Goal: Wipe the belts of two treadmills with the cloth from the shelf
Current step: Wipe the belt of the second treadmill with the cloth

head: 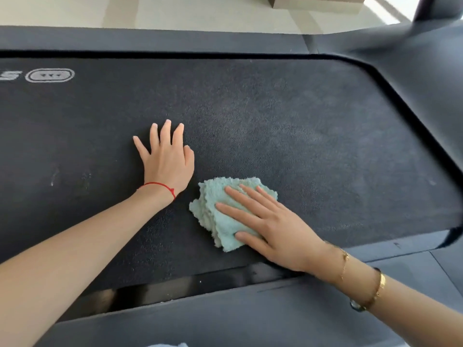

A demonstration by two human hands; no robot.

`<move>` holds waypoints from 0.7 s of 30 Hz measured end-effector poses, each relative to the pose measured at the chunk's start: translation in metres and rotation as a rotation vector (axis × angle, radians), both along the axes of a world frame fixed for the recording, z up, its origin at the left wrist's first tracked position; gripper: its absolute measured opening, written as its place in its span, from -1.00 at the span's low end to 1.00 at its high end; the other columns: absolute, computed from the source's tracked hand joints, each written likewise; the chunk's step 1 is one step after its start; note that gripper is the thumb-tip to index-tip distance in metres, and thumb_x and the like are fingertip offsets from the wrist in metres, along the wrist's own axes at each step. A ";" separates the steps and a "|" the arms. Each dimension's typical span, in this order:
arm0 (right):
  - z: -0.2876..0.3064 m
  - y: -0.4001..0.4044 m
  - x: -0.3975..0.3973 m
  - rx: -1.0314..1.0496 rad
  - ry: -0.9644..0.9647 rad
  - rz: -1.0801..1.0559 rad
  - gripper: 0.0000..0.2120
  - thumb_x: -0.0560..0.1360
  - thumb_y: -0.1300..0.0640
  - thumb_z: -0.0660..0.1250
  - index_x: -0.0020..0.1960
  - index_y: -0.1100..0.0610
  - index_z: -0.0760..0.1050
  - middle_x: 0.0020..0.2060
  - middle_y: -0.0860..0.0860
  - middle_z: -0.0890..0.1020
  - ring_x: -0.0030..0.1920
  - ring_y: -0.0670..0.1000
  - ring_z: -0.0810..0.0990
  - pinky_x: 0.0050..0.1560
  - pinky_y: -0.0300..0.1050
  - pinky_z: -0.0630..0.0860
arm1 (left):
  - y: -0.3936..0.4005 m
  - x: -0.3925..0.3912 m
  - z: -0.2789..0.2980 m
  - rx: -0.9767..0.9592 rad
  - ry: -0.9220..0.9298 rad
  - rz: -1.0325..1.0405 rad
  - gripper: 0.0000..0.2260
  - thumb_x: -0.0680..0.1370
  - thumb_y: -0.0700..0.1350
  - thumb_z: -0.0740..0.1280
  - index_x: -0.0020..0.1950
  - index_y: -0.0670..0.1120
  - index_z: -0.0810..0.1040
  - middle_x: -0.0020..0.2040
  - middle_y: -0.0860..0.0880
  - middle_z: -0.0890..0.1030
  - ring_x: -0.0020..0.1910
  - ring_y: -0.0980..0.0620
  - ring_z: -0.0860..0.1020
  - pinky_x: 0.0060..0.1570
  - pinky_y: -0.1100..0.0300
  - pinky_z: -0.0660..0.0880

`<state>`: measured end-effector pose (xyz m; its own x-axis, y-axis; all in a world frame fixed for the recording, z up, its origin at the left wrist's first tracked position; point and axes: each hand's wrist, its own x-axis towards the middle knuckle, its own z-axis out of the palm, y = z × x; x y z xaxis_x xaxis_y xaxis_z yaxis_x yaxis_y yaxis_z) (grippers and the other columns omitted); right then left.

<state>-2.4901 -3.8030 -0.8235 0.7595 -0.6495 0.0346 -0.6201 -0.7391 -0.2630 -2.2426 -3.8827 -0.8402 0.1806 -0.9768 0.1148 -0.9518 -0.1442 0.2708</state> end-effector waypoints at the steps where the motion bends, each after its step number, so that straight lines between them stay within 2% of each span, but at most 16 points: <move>1: 0.000 -0.011 -0.009 -0.003 -0.005 -0.016 -0.52 0.67 -0.14 0.02 0.57 -0.13 0.07 0.58 -0.09 0.04 0.58 -0.01 -0.04 0.57 0.01 -0.08 | -0.004 -0.006 0.001 0.002 -0.001 -0.001 -0.53 0.65 -0.06 0.08 0.58 -0.06 0.19 0.59 -0.10 0.15 0.58 -0.17 0.02 0.46 -0.39 -0.11; 6: -0.011 -0.120 -0.049 -0.045 -0.034 -0.360 -0.45 0.61 -0.20 -0.02 0.55 -0.06 0.18 0.56 0.02 0.16 0.55 0.13 0.10 0.55 -0.01 -0.09 | -0.011 -0.034 0.000 0.026 0.019 0.004 -0.52 0.66 -0.02 0.06 0.59 -0.04 0.15 0.60 -0.09 0.11 0.59 -0.16 -0.01 0.48 -0.36 -0.11; 10: -0.014 -0.178 -0.031 -0.023 -0.018 -0.560 -0.50 0.66 -0.12 0.02 0.57 -0.06 0.10 0.58 0.04 0.09 0.57 0.17 0.00 0.55 0.08 -0.13 | -0.008 -0.041 -0.005 0.021 0.001 0.031 -0.51 0.66 0.00 0.04 0.60 -0.03 0.14 0.61 -0.08 0.10 0.59 -0.16 -0.02 0.49 -0.34 -0.11; 12: -0.016 -0.160 -0.020 -0.040 -0.056 -0.485 -0.51 0.67 -0.11 0.03 0.57 -0.05 0.13 0.57 0.04 0.12 0.57 0.17 0.01 0.55 0.08 -0.14 | -0.007 -0.040 -0.006 0.013 -0.006 0.037 -0.51 0.66 0.00 0.05 0.60 -0.03 0.15 0.61 -0.08 0.12 0.59 -0.15 0.00 0.49 -0.33 -0.09; 15: -0.012 -0.112 -0.027 -0.041 -0.058 -0.190 -0.51 0.66 -0.14 0.00 0.57 -0.09 0.13 0.57 -0.02 0.13 0.58 0.10 0.00 0.56 0.03 -0.16 | -0.006 -0.042 -0.007 0.009 -0.018 0.040 -0.51 0.65 -0.01 0.06 0.59 -0.03 0.16 0.60 -0.08 0.14 0.59 -0.14 0.02 0.50 -0.31 -0.08; 17: -0.009 -0.101 -0.040 -0.019 -0.041 -0.065 -0.51 0.66 -0.15 0.00 0.57 -0.12 0.09 0.58 -0.05 0.10 0.58 0.04 -0.02 0.57 -0.02 -0.16 | -0.007 -0.042 -0.006 0.025 -0.018 0.034 -0.51 0.65 -0.01 0.05 0.59 -0.03 0.15 0.60 -0.08 0.13 0.59 -0.14 0.01 0.50 -0.32 -0.08; 19: -0.007 -0.120 -0.052 -0.009 -0.053 -0.081 -0.51 0.66 -0.15 0.00 0.56 -0.12 0.12 0.57 -0.05 0.13 0.57 0.05 0.03 0.56 -0.08 -0.17 | -0.009 -0.040 -0.004 0.054 -0.019 0.021 -0.50 0.65 -0.01 0.03 0.60 -0.03 0.13 0.60 -0.08 0.11 0.59 -0.14 -0.01 0.49 -0.33 -0.09; 21: -0.010 -0.160 -0.057 -0.030 -0.068 -0.187 -0.49 0.63 -0.17 0.00 0.55 -0.06 0.20 0.56 0.02 0.18 0.56 0.12 0.11 0.54 -0.08 -0.14 | -0.013 -0.038 -0.001 0.081 -0.034 0.008 -0.50 0.65 0.01 0.02 0.60 -0.03 0.11 0.61 -0.08 0.08 0.59 -0.13 -0.03 0.49 -0.34 -0.09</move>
<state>-2.5471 -3.9629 -0.8331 0.6212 -0.7768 0.1033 -0.7285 -0.6211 -0.2890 -2.2805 -3.8957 -0.8417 0.1854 -0.9818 0.0417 -0.9591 -0.1716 0.2252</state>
